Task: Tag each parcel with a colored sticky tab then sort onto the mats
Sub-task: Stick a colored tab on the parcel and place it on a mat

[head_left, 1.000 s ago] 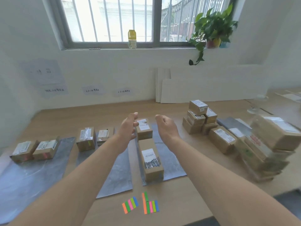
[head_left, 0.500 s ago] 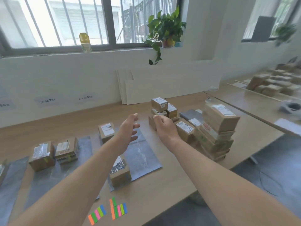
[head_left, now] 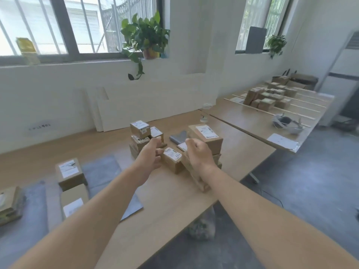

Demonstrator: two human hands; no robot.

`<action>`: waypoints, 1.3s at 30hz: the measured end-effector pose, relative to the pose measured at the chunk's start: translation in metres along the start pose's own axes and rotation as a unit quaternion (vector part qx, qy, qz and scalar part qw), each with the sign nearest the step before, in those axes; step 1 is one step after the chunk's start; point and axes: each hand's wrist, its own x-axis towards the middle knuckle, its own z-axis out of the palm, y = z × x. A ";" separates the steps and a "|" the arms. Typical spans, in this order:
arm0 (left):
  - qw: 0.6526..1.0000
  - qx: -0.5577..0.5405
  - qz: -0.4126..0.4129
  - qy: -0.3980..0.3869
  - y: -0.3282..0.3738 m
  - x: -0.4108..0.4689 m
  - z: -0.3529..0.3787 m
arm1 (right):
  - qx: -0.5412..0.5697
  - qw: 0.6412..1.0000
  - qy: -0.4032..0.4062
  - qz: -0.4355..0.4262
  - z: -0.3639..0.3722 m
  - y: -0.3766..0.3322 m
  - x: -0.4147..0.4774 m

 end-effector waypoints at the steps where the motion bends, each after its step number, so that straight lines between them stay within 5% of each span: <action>1: 1.000 -0.001 -0.002 -0.003 0.000 0.005 0.008 | -0.002 1.000 0.003 0.004 -0.007 0.004 0.004; 28: 0.993 0.018 -0.084 -0.086 0.021 0.218 0.121 | -0.048 0.986 0.132 0.092 -0.065 0.081 0.192; 39: 0.992 0.054 -0.107 -0.044 0.005 0.258 0.154 | -0.083 0.986 0.042 0.136 -0.082 0.134 0.270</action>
